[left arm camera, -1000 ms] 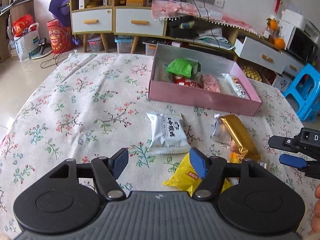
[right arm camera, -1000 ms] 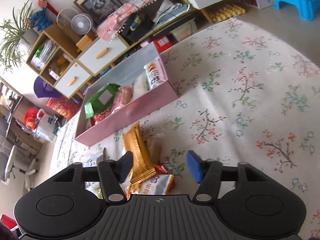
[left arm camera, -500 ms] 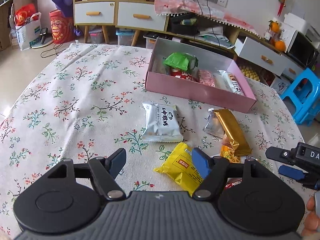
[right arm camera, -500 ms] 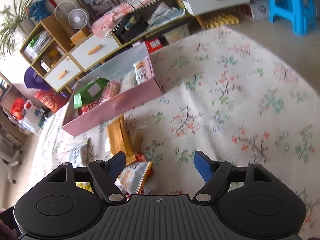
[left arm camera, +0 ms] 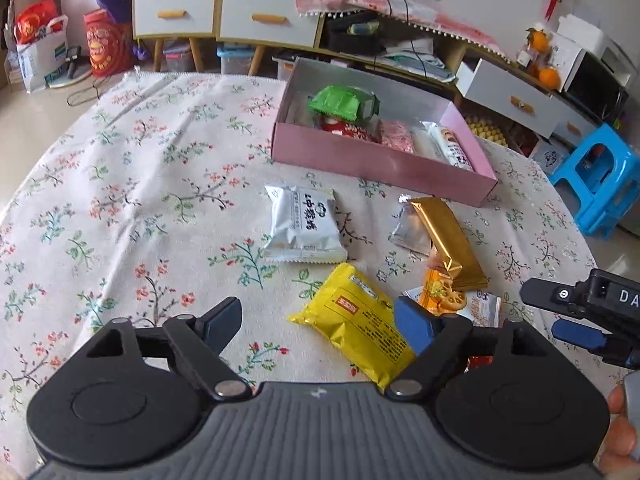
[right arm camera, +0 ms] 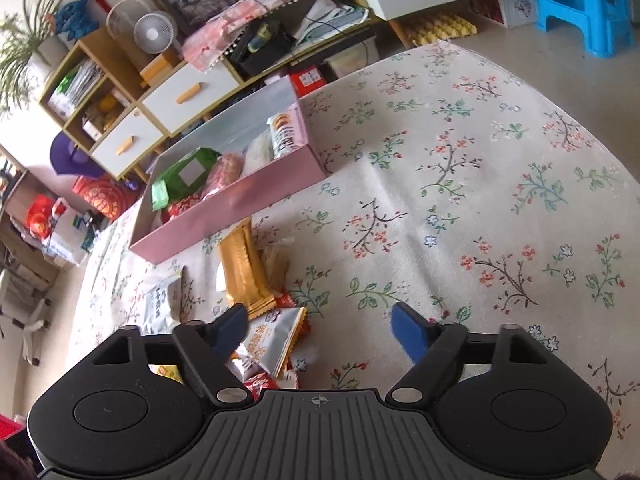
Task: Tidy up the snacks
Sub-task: 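Move both grippers back to the remaining snacks, then grasp the yellow packet with the left gripper while the right grasps the gold bar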
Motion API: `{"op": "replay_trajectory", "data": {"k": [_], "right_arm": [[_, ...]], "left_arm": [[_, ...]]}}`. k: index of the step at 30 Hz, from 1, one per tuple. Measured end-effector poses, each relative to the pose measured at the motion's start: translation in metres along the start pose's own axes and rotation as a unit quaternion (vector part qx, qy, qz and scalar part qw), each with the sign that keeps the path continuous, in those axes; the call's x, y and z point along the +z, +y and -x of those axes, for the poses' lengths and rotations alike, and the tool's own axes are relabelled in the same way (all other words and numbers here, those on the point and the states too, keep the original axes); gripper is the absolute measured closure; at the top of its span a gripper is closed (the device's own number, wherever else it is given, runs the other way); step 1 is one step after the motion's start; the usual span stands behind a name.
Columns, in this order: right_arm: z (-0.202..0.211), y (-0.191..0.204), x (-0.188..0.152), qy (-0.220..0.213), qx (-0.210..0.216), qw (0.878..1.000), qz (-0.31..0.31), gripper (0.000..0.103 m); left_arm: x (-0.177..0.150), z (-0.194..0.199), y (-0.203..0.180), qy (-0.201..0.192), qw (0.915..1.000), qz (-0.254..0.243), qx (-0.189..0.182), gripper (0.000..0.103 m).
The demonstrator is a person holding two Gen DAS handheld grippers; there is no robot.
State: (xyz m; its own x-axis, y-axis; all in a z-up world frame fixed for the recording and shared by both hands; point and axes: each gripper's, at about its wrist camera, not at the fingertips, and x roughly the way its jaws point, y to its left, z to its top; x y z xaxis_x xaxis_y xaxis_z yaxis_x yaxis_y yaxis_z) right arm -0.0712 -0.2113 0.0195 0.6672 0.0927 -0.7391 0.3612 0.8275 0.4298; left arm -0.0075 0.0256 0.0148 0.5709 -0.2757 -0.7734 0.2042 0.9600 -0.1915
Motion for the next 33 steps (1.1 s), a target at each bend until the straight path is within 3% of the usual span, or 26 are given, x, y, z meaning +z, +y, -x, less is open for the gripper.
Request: {"op": "replay_trajectory", "data": {"k": [4,16,23,30,33], "right_arm": [[-0.004,0.004,-0.001,0.008,0.007,1.000,-0.002,0.017],[-0.014,0.005,-0.003,0.009,0.005,1.000,0.004,0.017],[-0.021,-0.002,0.001,-0.001,0.011,1.000,-0.018,0.017],[-0.033,0.016,0.005,-0.005,0.022,1.000,0.017,0.017],[-0.043,0.025,0.009,-0.003,0.034,0.999,0.036,0.016]], "left_arm": [[-0.001,-0.002,0.001,0.006,0.9999,0.007,-0.007,0.015],[-0.004,-0.010,0.001,0.024,0.9996,0.010,-0.014,0.013],[-0.004,-0.013,0.010,0.031,0.9971,0.047,-0.051,0.012],[-0.007,-0.030,-0.009,0.044,0.9979,0.012,-0.046,0.013],[-0.008,-0.034,-0.019,0.031,0.9991,-0.019,-0.024,0.024]]}}
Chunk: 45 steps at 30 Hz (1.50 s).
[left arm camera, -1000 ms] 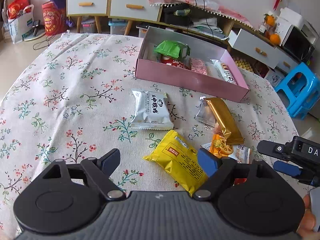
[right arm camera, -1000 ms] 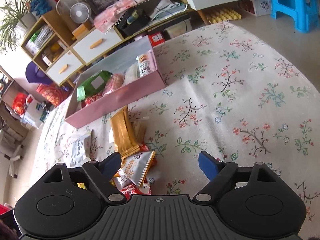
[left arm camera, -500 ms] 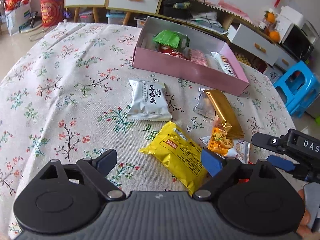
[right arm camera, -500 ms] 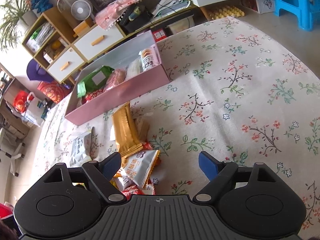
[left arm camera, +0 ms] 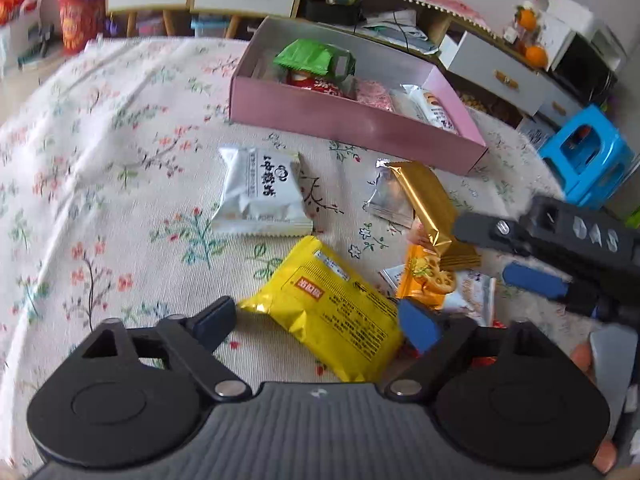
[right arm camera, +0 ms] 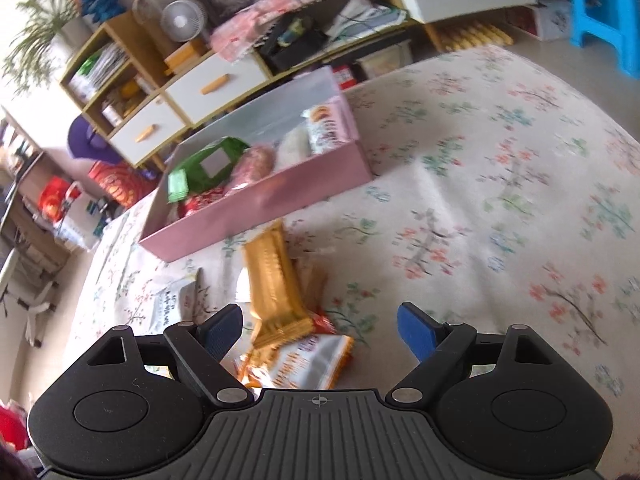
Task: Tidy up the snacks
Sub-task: 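Grasp the yellow packet with the left gripper while the right grasps the gold bar, then carry both snacks into the pink box and open both grippers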
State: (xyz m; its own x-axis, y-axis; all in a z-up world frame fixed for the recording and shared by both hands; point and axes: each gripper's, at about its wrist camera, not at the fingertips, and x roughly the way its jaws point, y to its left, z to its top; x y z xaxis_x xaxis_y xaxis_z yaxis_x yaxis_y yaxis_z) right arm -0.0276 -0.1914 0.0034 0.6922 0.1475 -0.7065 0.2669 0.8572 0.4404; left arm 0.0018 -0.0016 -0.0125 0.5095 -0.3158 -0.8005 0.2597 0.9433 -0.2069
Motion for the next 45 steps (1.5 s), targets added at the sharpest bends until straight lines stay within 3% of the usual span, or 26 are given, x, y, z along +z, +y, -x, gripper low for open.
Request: {"op": "replay_trajectory", "data": {"k": [3,9,10,11,12,13,15,18,36,45], "right_arm": [[-0.011,0.005,0.006,0.002,-0.006,1.000,0.014,0.017],[-0.026,0.027,0.006,-0.011,-0.007,0.997,0.079,0.019],[-0.029,0.030,0.003,-0.009,-0.007,0.996,0.089,0.022],[-0.031,0.033,0.001,-0.007,-0.006,0.995,0.102,0.034],[-0.034,0.036,-0.003,-0.004,-0.008,0.993,0.115,0.049],[-0.034,0.037,-0.005,-0.003,-0.015,0.992,0.123,0.055],[-0.031,0.037,-0.007,-0.011,-0.015,0.991,0.129,0.063],[-0.025,0.029,-0.006,-0.010,0.003,0.994,0.105,0.064],[0.011,-0.010,-0.006,-0.030,0.056,0.998,-0.013,0.065],[0.011,-0.012,-0.008,-0.028,0.060,0.998,-0.024,0.065]], "left_arm": [[-0.003,0.001,-0.009,-0.014,0.9992,-0.037,-0.002,0.034],[-0.001,0.004,0.005,-0.015,0.9996,-0.005,-0.024,0.045],[-0.001,0.005,0.007,-0.016,0.9996,-0.003,-0.025,0.047],[-0.001,0.007,0.009,-0.017,0.9995,0.000,-0.026,0.048],[0.000,0.007,0.010,-0.018,0.9994,0.002,-0.030,0.058],[0.000,0.008,0.013,-0.016,0.9991,0.009,-0.037,0.059],[0.004,0.010,0.019,-0.015,0.9985,0.026,-0.045,0.065],[0.006,0.014,0.028,-0.019,0.9974,0.043,-0.056,0.071],[0.014,0.012,0.038,-0.025,0.9948,0.068,-0.071,0.076],[0.018,-0.005,0.042,-0.015,0.9913,0.093,-0.092,0.061]]}}
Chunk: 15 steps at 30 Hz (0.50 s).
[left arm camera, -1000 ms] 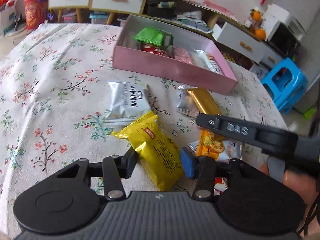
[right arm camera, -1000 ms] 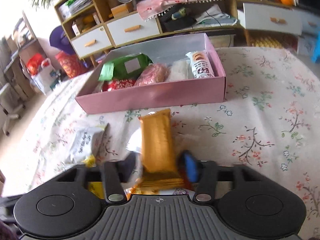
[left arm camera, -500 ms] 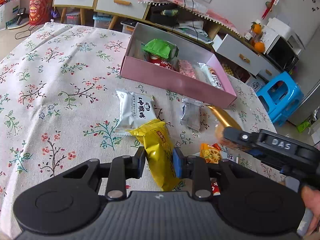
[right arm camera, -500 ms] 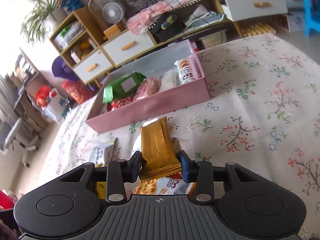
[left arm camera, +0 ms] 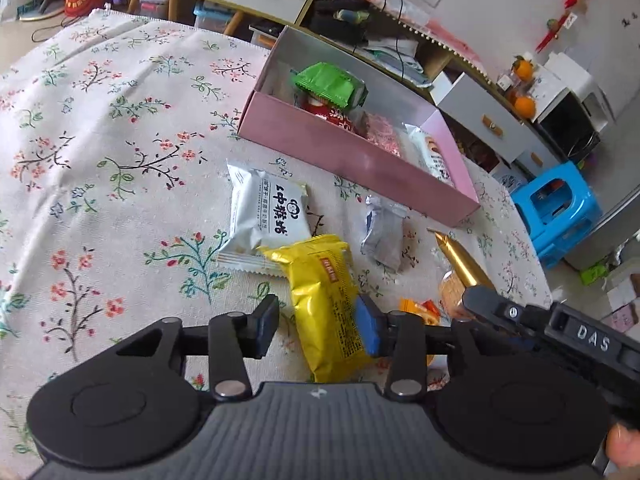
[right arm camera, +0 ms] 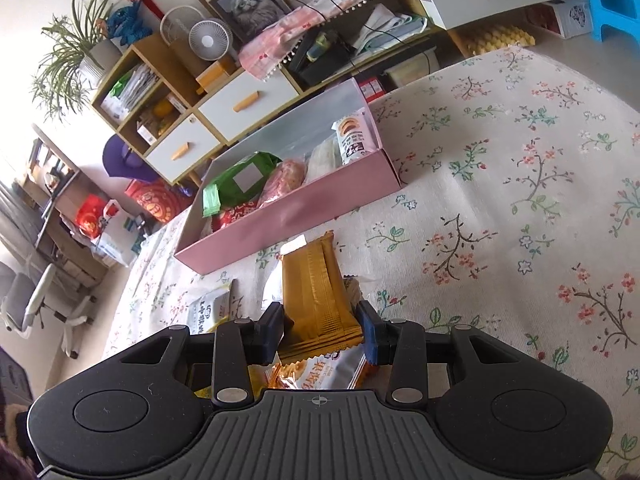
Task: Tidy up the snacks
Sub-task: 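Carry both snacks into the pink box and open both grippers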
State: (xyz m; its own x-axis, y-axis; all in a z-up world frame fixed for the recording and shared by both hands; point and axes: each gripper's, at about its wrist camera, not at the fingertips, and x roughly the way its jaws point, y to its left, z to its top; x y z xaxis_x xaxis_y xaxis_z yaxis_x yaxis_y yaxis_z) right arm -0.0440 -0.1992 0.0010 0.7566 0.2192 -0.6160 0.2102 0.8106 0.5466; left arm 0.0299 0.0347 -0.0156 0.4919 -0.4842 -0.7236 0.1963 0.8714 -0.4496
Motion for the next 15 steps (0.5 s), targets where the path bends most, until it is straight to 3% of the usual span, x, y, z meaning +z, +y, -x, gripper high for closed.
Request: {"op": "replay_trajectory", "data": {"k": [2,4,5,8,10,15], "right_arm": [[0.001,-0.001,0.000,-0.002,-0.004,1.000,-0.001,0.065],[0.001,-0.002,0.001,-0.005,-0.010,1.000,-0.001,0.065],[0.003,-0.002,0.001,-0.008,-0.012,1.000,-0.002,0.066],[0.008,-0.001,0.001,-0.016,-0.009,1.000,0.001,0.071],[0.006,0.001,0.000,-0.014,-0.017,1.000,0.013,0.076],[0.002,-0.004,-0.001,-0.004,-0.015,1.000,0.014,0.078]], "left_arm": [[-0.001,-0.001,-0.002,-0.003,1.0000,-0.003,-0.001,0.052],[-0.002,-0.003,-0.009,0.007,0.9994,-0.024,-0.024,0.015],[-0.002,-0.005,-0.013,0.011,0.9988,-0.037,-0.032,0.010],[-0.005,-0.010,-0.026,-0.003,0.9972,-0.074,-0.004,0.029],[-0.007,-0.012,-0.032,-0.006,0.9948,-0.101,0.010,0.059],[-0.008,-0.007,-0.025,0.000,0.9953,-0.097,0.000,0.068]]}}
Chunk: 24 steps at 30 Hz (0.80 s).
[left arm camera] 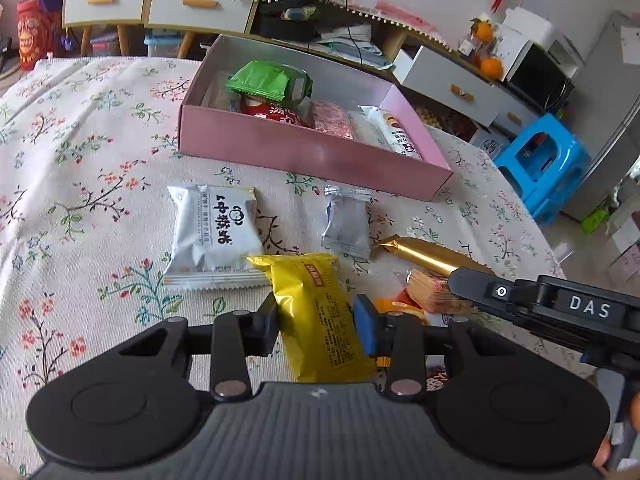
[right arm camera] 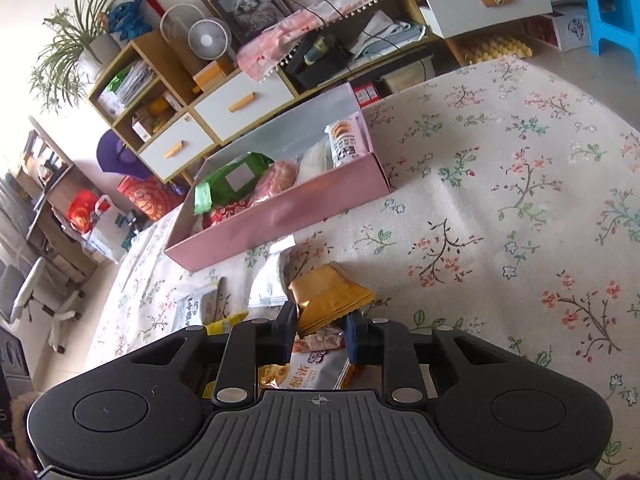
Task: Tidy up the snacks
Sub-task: 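Carry both snacks into the pink box and open both grippers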
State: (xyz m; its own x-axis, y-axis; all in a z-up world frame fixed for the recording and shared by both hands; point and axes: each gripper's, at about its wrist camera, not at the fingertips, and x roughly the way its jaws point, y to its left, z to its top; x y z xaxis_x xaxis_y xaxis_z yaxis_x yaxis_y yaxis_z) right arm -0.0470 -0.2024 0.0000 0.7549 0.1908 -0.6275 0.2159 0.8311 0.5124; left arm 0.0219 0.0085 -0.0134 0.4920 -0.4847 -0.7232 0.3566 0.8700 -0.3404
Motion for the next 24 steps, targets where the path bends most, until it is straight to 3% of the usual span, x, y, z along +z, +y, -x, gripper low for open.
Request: {"op": "replay_trajectory", "data": {"k": [4,13,15,17,21,24], "right_arm": [[-0.008,-0.002,-0.001,0.018,0.001,1.000,-0.003,0.074],[-0.014,-0.001,0.002,0.012,-0.008,1.000,0.013,0.074],[-0.013,-0.007,0.004,0.012,0.006,1.000,-0.009,0.072],[-0.012,-0.014,0.006,0.012,0.015,0.999,-0.032,0.062],[-0.006,-0.026,0.009,0.001,0.012,0.999,-0.053,0.059],[-0.009,-0.045,0.012,0.008,0.036,0.993,-0.116,0.052]], "left_arm": [[0.000,0.005,0.003,-0.002,1.0000,0.001,-0.007,0.069],[0.004,0.020,0.000,-0.030,0.9994,-0.014,-0.008,0.069],[0.005,0.022,0.002,-0.032,0.9994,-0.011,-0.010,0.069],[0.005,0.023,0.004,-0.033,0.9994,-0.008,-0.010,0.069],[0.007,0.024,0.006,-0.036,0.9993,-0.006,-0.010,0.069],[0.007,0.025,0.006,-0.035,0.9993,-0.003,-0.013,0.069]]}}
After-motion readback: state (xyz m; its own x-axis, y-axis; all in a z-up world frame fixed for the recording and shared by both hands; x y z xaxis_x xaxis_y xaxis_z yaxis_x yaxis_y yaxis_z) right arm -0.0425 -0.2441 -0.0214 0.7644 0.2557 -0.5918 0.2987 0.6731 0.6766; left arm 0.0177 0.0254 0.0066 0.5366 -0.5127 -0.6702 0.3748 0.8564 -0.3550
